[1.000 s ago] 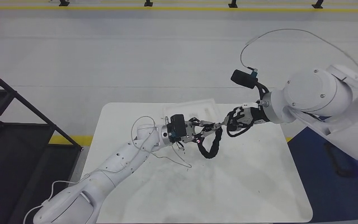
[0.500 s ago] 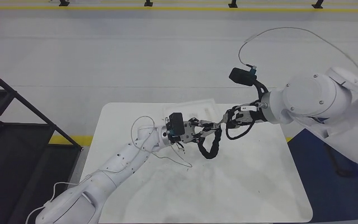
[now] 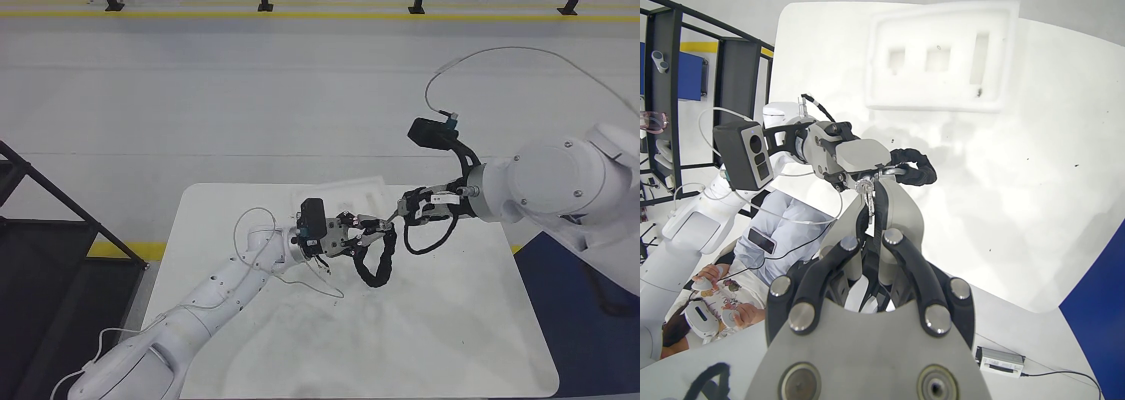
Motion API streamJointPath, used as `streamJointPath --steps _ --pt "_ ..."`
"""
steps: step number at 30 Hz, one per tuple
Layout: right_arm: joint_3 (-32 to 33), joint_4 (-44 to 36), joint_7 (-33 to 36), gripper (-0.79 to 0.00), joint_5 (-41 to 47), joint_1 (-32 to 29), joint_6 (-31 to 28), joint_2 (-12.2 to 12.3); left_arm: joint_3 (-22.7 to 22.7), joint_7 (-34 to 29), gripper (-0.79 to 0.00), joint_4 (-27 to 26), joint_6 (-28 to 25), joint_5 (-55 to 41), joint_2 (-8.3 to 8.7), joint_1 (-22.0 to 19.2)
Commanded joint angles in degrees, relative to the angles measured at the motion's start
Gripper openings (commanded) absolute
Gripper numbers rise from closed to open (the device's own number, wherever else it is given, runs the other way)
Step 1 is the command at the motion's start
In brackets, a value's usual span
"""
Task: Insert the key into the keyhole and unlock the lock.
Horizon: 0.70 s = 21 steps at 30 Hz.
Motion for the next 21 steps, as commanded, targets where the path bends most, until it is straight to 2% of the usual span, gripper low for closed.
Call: streamJointPath --steps 1,21 --pt "0.3 -0.29 -0.12 -0.785 -0.41 -0.23 -0.58 -0.02 -0.05 0.06 -0.785 0.27 -0.34 -0.16 -0.14 0.06" --pt "1.81 -0.52 1.28 -0.785 -4.11 -2.52 -1.87 -1.04 -0.82 0.58 -0.785 2.08 -3.57 -1.39 -1.36 0.27"
